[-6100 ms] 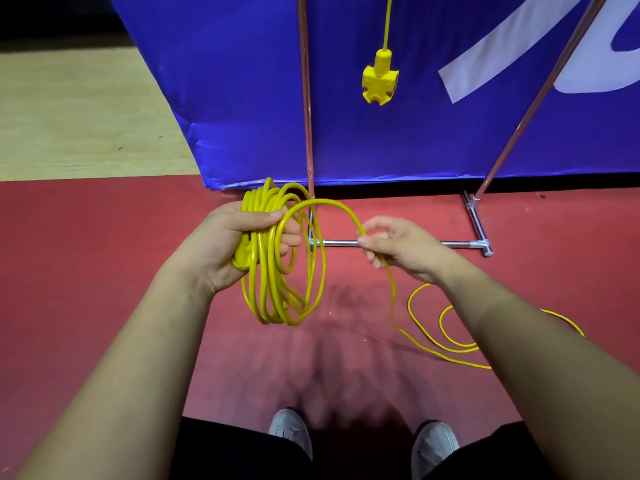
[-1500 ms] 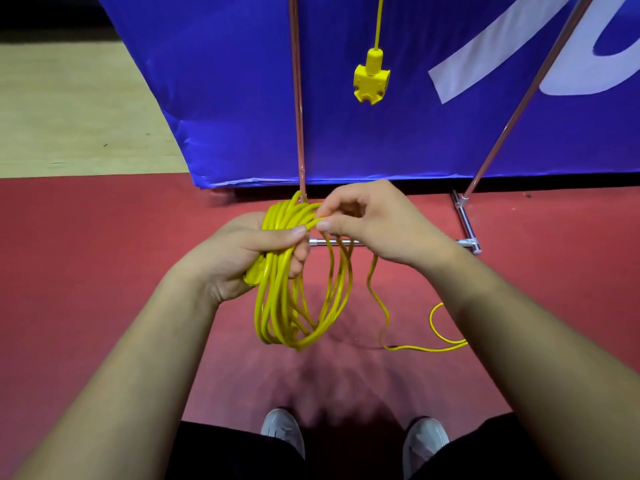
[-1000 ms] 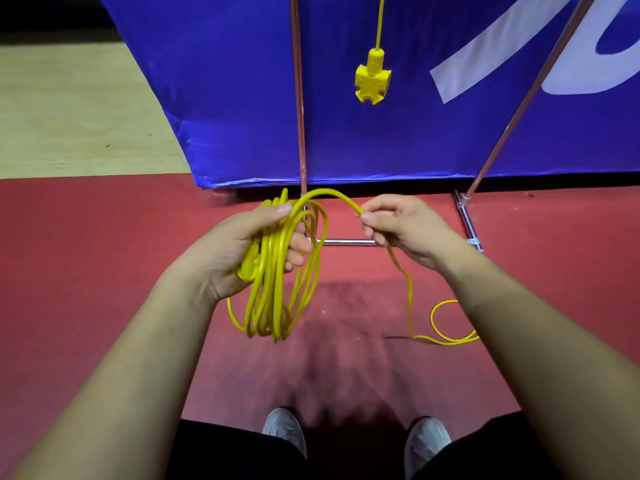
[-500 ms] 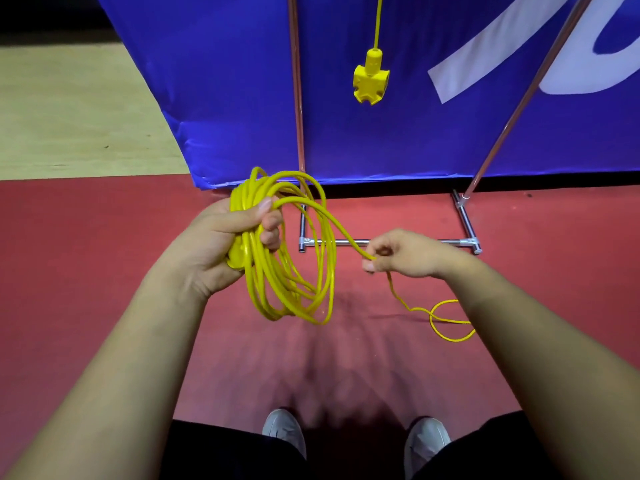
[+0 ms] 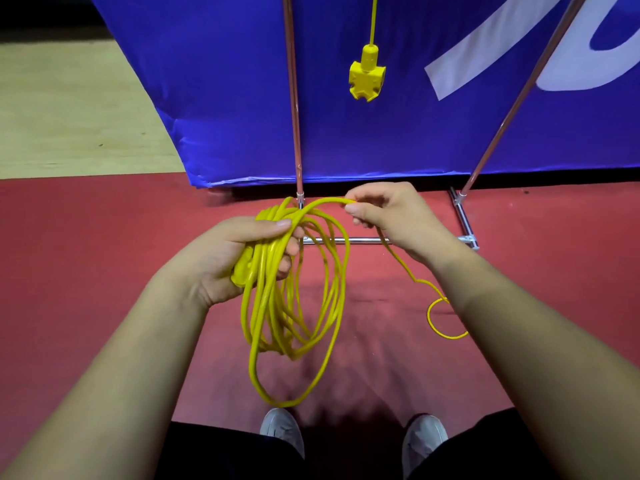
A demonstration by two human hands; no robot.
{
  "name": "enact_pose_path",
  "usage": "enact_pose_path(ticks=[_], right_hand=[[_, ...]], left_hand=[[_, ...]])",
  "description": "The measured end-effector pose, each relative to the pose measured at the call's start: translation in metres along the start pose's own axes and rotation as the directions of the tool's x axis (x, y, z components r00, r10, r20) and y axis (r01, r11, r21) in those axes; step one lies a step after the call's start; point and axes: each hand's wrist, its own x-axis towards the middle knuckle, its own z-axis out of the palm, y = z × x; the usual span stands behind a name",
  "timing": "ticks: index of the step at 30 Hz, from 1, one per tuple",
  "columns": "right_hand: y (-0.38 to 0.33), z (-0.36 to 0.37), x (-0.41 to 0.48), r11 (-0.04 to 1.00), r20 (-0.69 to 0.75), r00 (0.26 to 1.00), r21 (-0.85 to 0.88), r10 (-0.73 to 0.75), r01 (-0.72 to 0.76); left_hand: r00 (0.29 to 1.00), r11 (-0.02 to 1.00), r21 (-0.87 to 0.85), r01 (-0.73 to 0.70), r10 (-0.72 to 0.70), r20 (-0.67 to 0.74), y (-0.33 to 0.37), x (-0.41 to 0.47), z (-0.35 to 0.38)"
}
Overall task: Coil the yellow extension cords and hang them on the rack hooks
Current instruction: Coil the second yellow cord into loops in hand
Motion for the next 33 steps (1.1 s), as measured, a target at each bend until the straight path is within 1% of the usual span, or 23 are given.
enact_pose_path(ticks=[3, 6, 10, 13, 17, 20, 21, 23, 24, 26, 28, 29, 30, 33], right_hand=[[-0.007, 0.002, 0.000, 0.998, -0.027, 0.998, -0.007, -0.056, 0.056], [0.000, -0.002, 0.001, 0.997, -0.057, 0.997, -0.059, -0.056, 0.053], [0.019, -0.009, 0.004, 0.998, -0.129, 0.992, -0.068, -0.013, 0.004], [0.029, -0.010, 0.007, 0.999, -0.161, 0.987, -0.035, 0.014, -0.020], [0.041, -0.005, 0.010, 0.997, -0.162, 0.986, -0.069, 0.028, -0.040], [0.058, -0.004, 0.010, 0.975, -0.110, 0.993, -0.215, 0.042, -0.065], [0.068, -0.004, 0.009, 0.960, -0.077, 0.995, -0.268, 0.069, -0.087], [0.089, -0.004, 0.005, 0.908, -0.015, 0.978, -0.367, 0.210, -0.201], [0.104, -0.006, 0.002, 0.866, 0.010, 0.948, -0.410, 0.317, -0.285], [0.130, -0.011, -0.008, 0.750, 0.044, 0.853, -0.500, 0.521, -0.433], [0.147, -0.012, -0.017, 0.662, 0.021, 0.781, -0.544, 0.625, -0.515], [0.149, -0.010, -0.021, 0.652, 0.011, 0.765, -0.532, 0.643, -0.540], [0.146, -0.005, -0.023, 0.664, 0.016, 0.752, -0.480, 0.659, -0.573], [0.122, 0.017, -0.024, 0.712, 0.087, 0.715, -0.230, 0.694, -0.663]], left_hand=[[0.999, 1.000, -0.012, -0.006, 0.007, 0.047, -0.001, 0.001, 0.003], [0.996, 1.000, 0.019, 0.017, -0.018, 0.092, -0.001, 0.001, 0.005], [0.998, 0.996, 0.069, 0.053, -0.056, 0.042, -0.002, 0.000, 0.009], [0.998, 0.995, 0.089, 0.043, -0.047, 0.036, -0.003, 0.000, 0.012], [0.995, 1.000, -0.021, -0.018, 0.021, 0.099, -0.003, 0.000, 0.012], [0.994, 0.994, -0.086, -0.073, 0.079, 0.070, -0.002, 0.003, 0.013], [0.993, 0.987, -0.123, -0.105, 0.111, 0.048, -0.002, 0.004, 0.013], [0.984, 0.961, -0.215, -0.176, 0.180, -0.003, 0.002, 0.004, 0.016], [0.978, 0.943, -0.260, -0.209, 0.207, -0.036, 0.005, 0.003, 0.017], [0.966, 0.907, -0.332, -0.260, 0.241, -0.099, 0.012, -0.001, 0.020], [0.948, 0.889, -0.332, -0.315, 0.277, -0.157, 0.018, -0.003, 0.020], [0.936, 0.886, -0.315, -0.341, 0.290, -0.199, 0.019, -0.002, 0.019], [0.923, 0.884, -0.297, -0.361, 0.295, -0.245, 0.019, -0.001, 0.017], [0.874, 0.898, -0.172, -0.404, 0.324, -0.362, 0.015, 0.006, 0.011]])
